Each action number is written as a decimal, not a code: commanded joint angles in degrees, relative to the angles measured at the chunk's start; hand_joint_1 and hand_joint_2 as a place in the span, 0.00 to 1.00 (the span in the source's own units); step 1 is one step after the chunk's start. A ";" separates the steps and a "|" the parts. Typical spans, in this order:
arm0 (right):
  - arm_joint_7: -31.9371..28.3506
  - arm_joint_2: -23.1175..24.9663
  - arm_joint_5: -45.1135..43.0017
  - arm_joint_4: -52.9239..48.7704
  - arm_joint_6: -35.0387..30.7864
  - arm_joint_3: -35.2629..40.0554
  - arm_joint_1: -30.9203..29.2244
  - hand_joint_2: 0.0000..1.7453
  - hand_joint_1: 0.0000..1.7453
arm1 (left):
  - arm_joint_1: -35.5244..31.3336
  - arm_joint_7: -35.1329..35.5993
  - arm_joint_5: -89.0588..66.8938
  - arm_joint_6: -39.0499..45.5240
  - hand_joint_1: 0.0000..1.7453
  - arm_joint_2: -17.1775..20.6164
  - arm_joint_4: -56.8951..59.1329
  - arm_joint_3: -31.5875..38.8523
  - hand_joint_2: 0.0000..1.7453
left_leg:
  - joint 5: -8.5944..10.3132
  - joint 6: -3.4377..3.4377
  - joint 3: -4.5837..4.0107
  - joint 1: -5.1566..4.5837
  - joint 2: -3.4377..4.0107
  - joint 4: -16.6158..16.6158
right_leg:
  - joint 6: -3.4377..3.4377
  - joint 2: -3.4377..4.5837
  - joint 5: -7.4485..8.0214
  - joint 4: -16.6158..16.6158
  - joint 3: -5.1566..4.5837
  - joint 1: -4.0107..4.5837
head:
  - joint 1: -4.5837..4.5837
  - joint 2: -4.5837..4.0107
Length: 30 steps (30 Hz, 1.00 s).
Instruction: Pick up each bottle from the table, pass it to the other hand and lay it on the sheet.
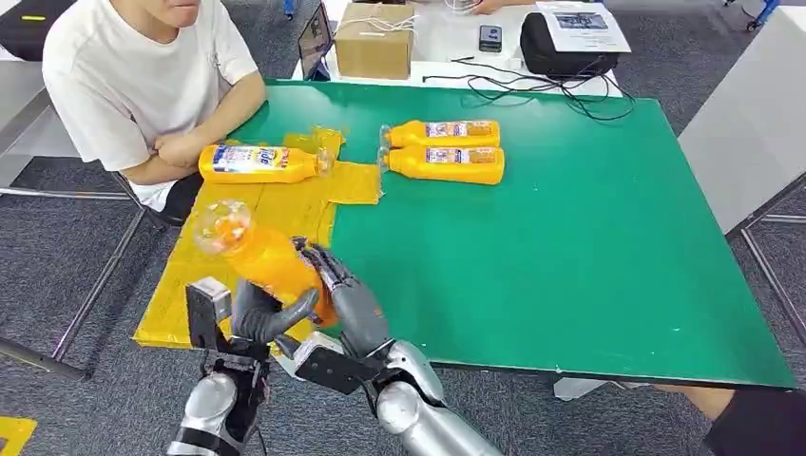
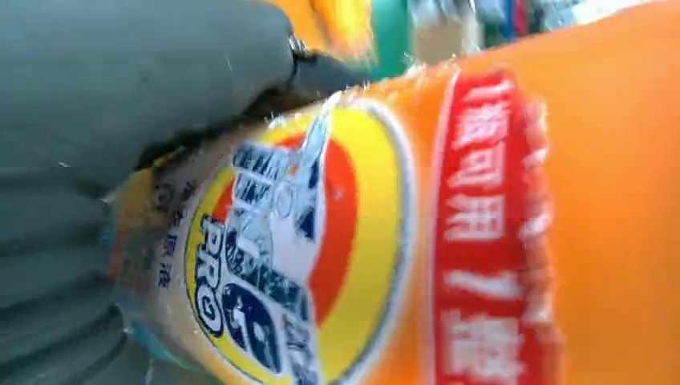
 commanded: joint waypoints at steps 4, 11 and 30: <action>-6.20 -3.55 -3.63 -18.67 -3.17 -2.57 8.46 0.00 0.00 | -13.90 -1.18 -12.77 5.94 1.00 3.81 17.91 5.33 1.00 | -0.04 -0.09 0.24 0.11 -0.23 -0.06 | -0.09 -0.10 -0.10 -0.07 0.32 0.09 | 0.00 0.00; -6.49 -3.38 -2.90 -13.77 -3.07 -0.97 7.64 0.00 0.00 | -17.17 -2.66 -18.88 10.61 1.00 4.88 27.64 7.89 1.00 | -0.07 -0.10 0.37 0.11 -0.14 -0.11 | -0.10 0.00 -0.10 -0.11 0.44 0.07 | 0.00 0.00; -7.16 -4.82 -7.15 -19.63 1.96 0.54 6.90 0.00 0.00 | -32.57 9.22 -62.18 12.15 1.00 18.17 52.98 -5.13 1.00 | 0.05 -0.21 0.19 0.13 0.04 -0.01 | -0.10 0.14 -0.02 0.05 0.22 0.09 | 0.02 0.00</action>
